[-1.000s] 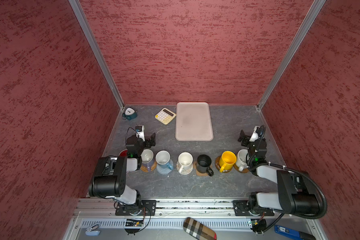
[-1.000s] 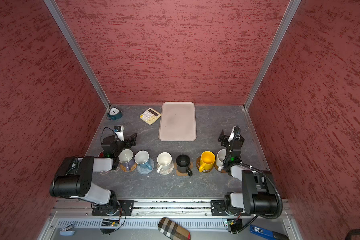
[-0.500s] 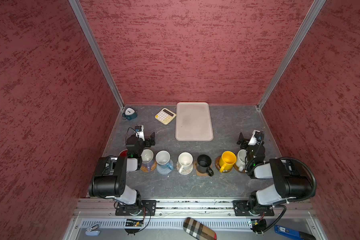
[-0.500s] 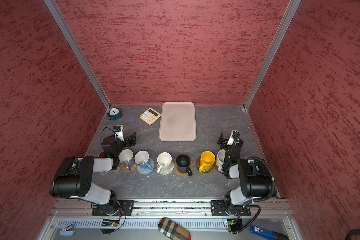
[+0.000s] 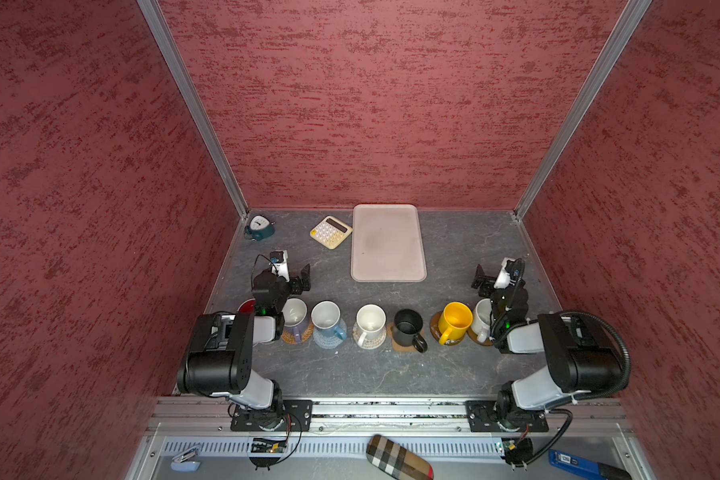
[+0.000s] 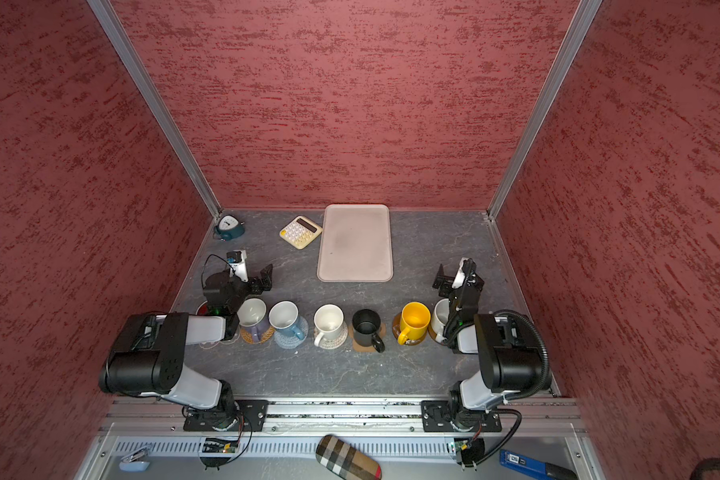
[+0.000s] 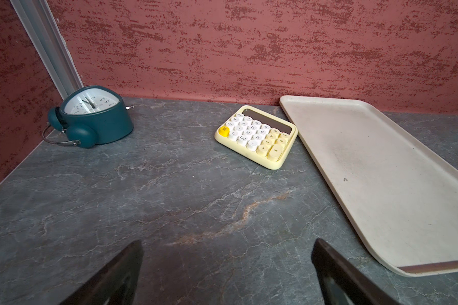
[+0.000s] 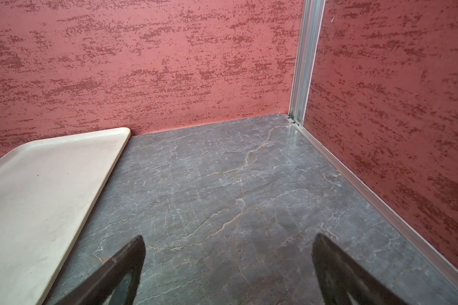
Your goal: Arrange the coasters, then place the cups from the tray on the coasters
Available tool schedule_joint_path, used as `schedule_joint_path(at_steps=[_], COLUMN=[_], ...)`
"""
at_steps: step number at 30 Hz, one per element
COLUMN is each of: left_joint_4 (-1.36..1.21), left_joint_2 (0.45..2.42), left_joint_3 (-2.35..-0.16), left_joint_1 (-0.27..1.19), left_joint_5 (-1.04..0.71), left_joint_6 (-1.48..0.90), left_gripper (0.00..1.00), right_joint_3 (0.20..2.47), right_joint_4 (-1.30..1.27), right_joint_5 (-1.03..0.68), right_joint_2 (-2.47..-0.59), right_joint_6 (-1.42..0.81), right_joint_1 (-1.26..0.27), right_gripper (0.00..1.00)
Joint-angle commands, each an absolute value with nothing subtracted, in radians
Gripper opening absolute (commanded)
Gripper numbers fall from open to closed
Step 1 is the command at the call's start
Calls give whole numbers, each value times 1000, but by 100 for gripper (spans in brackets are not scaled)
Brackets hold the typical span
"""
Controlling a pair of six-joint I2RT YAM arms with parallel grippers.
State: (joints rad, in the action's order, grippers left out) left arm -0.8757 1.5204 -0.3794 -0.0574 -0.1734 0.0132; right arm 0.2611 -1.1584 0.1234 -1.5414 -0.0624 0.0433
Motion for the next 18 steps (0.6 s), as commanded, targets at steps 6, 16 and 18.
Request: schedule_joint_path(at_steps=[6, 16, 18], left_joint_4=[-891, -891, -891], left_joint_2=[1534, 1533, 1533], left_joint_3=[-378, -376, -379], left_joint_1=[-60, -57, -57], left_joint_5=[-167, -161, -162], left_joint_6=[16, 19, 19], left_gripper=[100, 100, 100], right_joint_3=[279, 280, 283], right_joint_4=[-1162, -1158, -1154], right_joint_5=[106, 60, 53], right_joint_2=[-1550, -1549, -1550], right_joint_6=[-42, -23, -22], right_joint_1=[49, 46, 47], right_gripper=[99, 99, 99])
